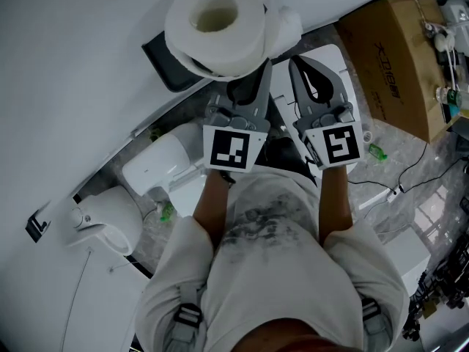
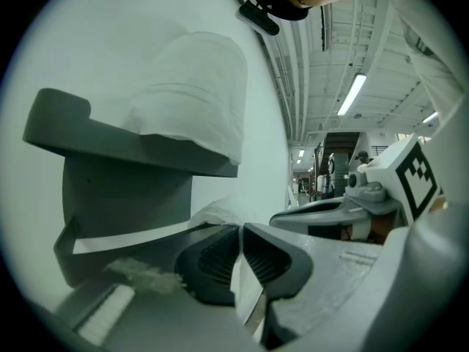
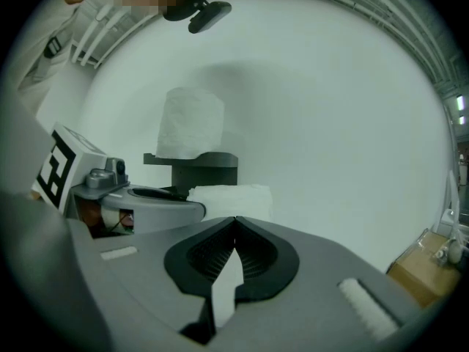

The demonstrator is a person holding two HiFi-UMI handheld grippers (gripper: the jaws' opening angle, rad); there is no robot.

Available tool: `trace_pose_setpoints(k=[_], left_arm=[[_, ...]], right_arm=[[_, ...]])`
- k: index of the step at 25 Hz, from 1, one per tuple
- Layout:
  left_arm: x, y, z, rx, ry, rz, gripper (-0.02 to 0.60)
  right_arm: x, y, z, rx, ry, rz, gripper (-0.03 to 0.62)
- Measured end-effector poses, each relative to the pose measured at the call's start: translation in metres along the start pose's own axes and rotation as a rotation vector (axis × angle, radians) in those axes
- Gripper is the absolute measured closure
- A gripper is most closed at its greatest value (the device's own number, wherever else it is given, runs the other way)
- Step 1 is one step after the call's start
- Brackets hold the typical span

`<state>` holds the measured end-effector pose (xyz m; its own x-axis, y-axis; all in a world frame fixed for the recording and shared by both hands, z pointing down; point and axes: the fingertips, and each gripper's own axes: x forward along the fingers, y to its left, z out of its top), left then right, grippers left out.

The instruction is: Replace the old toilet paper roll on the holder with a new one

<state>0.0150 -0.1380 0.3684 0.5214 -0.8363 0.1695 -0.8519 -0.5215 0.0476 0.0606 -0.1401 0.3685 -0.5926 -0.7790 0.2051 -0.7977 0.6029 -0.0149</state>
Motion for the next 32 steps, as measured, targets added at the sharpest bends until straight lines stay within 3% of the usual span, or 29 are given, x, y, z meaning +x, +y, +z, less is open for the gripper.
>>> trace_pose_setpoints(k=[32], left_arm=[[0.027,-0.009,0.004,0.016,0.016,-0.036,0.565]], right_arm=[[-0.002,-0.025,0.001,0.022,-0.01,-0.058,0.592]])
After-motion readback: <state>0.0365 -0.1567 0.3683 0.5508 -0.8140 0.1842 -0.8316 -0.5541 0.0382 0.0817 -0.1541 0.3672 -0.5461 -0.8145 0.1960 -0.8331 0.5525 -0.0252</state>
